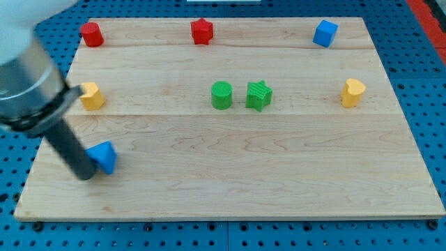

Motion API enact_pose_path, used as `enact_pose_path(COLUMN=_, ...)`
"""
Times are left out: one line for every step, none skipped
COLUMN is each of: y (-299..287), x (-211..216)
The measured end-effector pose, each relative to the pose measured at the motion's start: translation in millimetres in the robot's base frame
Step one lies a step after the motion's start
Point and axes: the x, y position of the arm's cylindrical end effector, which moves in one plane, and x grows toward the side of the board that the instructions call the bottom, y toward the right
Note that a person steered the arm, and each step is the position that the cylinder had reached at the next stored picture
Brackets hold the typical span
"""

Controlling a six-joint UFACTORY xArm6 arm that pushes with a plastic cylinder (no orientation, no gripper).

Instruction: Push the triangle diagonal to the red star

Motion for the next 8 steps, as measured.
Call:
enact_pose_path(y=49.2, x=-28.7)
enact_pose_path(y=42.3, x=-28.9)
enact_pose_path(y=26.3, x=-28.9)
enact_pose_path(y=26.3, x=-28.9)
enact_pose_path(y=26.4, x=-40.6)
enact_pose_path(y=27.2, x=-67.2)
enact_pose_path(y=13.0, x=-67.7)
enact_pose_path(y=-4.2, x=-34.6)
